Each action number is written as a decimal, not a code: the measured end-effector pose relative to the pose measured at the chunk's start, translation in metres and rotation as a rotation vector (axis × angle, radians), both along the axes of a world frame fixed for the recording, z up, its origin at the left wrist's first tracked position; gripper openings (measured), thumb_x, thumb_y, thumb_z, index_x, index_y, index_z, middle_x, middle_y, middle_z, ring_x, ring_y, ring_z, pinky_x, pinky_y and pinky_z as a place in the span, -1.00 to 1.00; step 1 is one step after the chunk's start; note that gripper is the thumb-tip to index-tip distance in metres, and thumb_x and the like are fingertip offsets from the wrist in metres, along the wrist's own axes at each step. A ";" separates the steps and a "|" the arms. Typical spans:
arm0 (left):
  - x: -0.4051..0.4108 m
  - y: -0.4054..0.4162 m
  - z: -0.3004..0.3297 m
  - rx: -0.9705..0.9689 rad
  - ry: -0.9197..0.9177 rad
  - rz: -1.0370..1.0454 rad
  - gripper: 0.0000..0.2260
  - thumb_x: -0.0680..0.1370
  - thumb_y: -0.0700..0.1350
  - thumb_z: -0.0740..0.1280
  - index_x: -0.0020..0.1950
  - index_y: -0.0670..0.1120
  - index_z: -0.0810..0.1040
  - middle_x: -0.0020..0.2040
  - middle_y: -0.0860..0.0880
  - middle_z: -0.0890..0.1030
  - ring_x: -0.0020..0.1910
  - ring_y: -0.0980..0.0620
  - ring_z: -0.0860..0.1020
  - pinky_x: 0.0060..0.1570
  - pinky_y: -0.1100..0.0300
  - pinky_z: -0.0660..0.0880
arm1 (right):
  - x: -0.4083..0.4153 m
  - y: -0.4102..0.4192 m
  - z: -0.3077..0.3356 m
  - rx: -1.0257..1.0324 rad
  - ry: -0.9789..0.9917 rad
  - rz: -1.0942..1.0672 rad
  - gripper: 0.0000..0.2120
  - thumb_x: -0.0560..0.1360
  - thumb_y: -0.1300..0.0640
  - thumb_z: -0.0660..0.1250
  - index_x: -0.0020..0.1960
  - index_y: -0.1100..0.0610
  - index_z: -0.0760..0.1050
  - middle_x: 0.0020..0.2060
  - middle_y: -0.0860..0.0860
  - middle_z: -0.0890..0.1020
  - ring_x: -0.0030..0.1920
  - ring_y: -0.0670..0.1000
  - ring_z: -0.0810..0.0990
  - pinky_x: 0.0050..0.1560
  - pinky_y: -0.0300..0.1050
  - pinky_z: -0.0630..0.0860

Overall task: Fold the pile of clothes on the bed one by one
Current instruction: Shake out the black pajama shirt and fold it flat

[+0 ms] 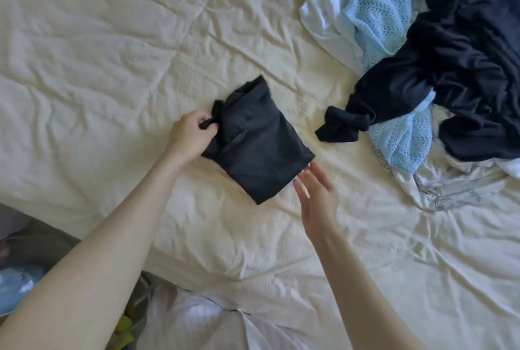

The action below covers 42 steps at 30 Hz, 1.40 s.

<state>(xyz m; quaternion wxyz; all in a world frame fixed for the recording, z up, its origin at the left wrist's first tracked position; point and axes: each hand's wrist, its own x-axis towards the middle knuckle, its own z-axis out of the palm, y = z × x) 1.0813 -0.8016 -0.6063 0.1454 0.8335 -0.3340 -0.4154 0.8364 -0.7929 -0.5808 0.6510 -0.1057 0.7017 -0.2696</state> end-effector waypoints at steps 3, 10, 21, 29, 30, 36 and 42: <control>0.010 0.053 0.003 0.125 0.209 0.218 -0.84 0.55 -0.24 0.23 0.09 -0.08 0.50 0.03 -0.07 0.60 -0.16 0.05 0.55 -0.33 0.22 0.45 | 0.002 -0.011 -0.003 -0.075 0.038 0.220 -0.76 0.53 0.19 0.33 0.19 0.04 0.50 0.15 -0.02 0.60 0.14 -0.05 0.59 0.16 -0.13 0.52; -0.010 0.044 0.019 -0.078 0.110 0.273 -0.70 0.55 0.20 0.19 -0.04 -0.04 0.45 -0.12 0.10 0.51 -0.16 0.19 0.50 -0.21 0.25 0.42 | 0.017 -0.009 -0.020 0.020 0.104 0.376 -0.65 0.53 0.11 0.33 0.28 0.19 0.48 0.10 0.04 0.62 0.13 0.00 0.59 0.24 -0.02 0.50; 0.019 0.037 0.010 0.048 0.363 0.390 -0.89 0.50 -0.12 0.40 0.01 -0.06 0.56 -0.09 0.03 0.63 -0.06 0.05 0.60 -0.24 0.25 0.47 | 0.018 -0.028 -0.026 0.316 -0.089 0.282 -0.84 0.49 0.10 0.40 -0.01 0.17 0.52 -0.06 0.05 0.67 -0.02 0.03 0.63 -0.13 -0.13 0.58; 0.017 0.040 0.021 0.021 0.432 0.400 -0.94 0.56 -0.16 0.33 0.01 -0.07 0.52 -0.12 0.01 0.59 -0.21 0.08 0.57 -0.33 0.22 0.48 | 0.011 -0.044 -0.013 0.360 -0.097 0.430 -0.74 0.47 0.13 0.39 0.14 0.13 0.50 0.01 0.04 0.62 0.04 0.04 0.60 -0.13 -0.05 0.56; 0.016 0.045 0.024 0.022 0.448 0.408 -0.94 0.56 -0.16 0.33 0.02 -0.07 0.52 -0.12 0.00 0.59 -0.20 0.06 0.57 -0.31 0.20 0.49 | 0.009 -0.044 -0.009 0.345 -0.088 0.457 -0.77 0.48 0.13 0.39 0.12 0.13 0.50 0.02 0.04 0.62 0.04 0.03 0.60 -0.14 -0.05 0.56; 0.004 0.095 0.054 0.017 0.509 0.478 -0.94 0.56 -0.18 0.32 -0.01 -0.03 0.53 -0.06 -0.03 0.60 -0.12 -0.01 0.61 -0.30 0.16 0.53 | 0.001 -0.016 0.024 0.279 -0.032 0.559 -0.83 0.49 0.15 0.39 0.07 0.12 0.54 0.03 0.04 0.62 0.02 0.03 0.61 -0.20 -0.08 0.57; -0.014 0.149 0.106 -0.036 0.499 0.517 -0.92 0.54 -0.17 0.35 0.03 -0.07 0.56 -0.10 -0.05 0.65 -0.24 0.03 0.63 -0.41 0.23 0.51 | -0.018 0.028 0.069 0.249 -0.076 0.580 -0.88 0.50 0.15 0.39 0.03 0.11 0.56 0.00 0.04 0.63 -0.02 0.04 0.63 -0.26 -0.08 0.58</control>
